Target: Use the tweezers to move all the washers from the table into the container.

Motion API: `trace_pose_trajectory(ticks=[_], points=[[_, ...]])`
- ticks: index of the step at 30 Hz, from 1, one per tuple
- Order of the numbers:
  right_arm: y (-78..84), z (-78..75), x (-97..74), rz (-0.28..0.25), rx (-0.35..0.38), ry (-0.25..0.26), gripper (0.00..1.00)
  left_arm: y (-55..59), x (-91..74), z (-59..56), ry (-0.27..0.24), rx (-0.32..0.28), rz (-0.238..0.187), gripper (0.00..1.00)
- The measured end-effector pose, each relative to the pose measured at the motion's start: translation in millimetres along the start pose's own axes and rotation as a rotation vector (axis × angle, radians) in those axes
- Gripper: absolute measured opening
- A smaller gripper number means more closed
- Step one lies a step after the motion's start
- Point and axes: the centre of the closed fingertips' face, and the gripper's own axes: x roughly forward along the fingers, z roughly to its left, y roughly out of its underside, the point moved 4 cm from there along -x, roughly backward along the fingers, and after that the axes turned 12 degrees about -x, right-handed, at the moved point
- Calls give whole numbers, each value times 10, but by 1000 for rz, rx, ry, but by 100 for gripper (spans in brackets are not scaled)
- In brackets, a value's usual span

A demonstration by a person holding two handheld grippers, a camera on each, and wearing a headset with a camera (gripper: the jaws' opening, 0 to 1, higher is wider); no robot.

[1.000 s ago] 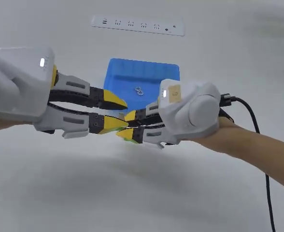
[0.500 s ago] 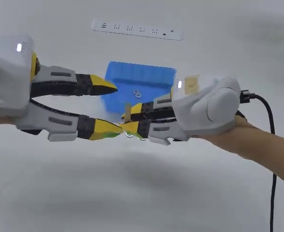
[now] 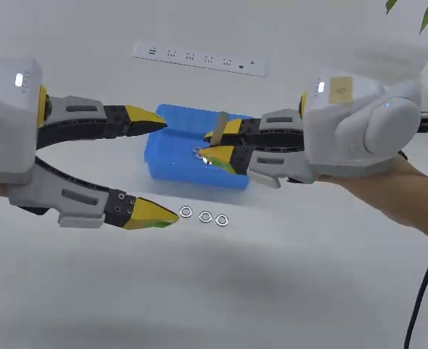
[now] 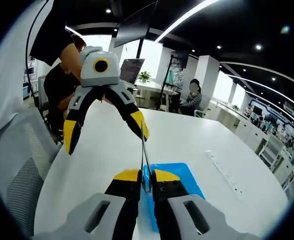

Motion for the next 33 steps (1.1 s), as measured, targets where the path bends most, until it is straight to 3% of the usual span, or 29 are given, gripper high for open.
trace_pose_trajectory(ticks=[4, 7, 10, 17, 21, 24, 33], points=[[26, -140, 26, -5, 8, 8, 10, 41, 16, -12, 5, -36, -8, 88], [103, -224, 79, 10, 5, -3, 10, 78, 6, -23, 13, -55, -19, 90], [171, -295, 128, 19, 8, -6, 10, 120, 9, 2, 3, -80, -25, 98], [321, -490, 300, 7, 69, 7, 10, 134, -13, 88, -33, -84, -45, 100], [435, -499, 395, 19, 81, -7, 10, 156, -29, 148, -54, -76, -47, 100], [563, -444, 484, 47, 85, -45, 10, 201, -52, 187, -76, -45, -25, 100], [752, -364, 619, 86, 93, -80, 10, 285, -143, 230, -104, -79, -17, 100]])
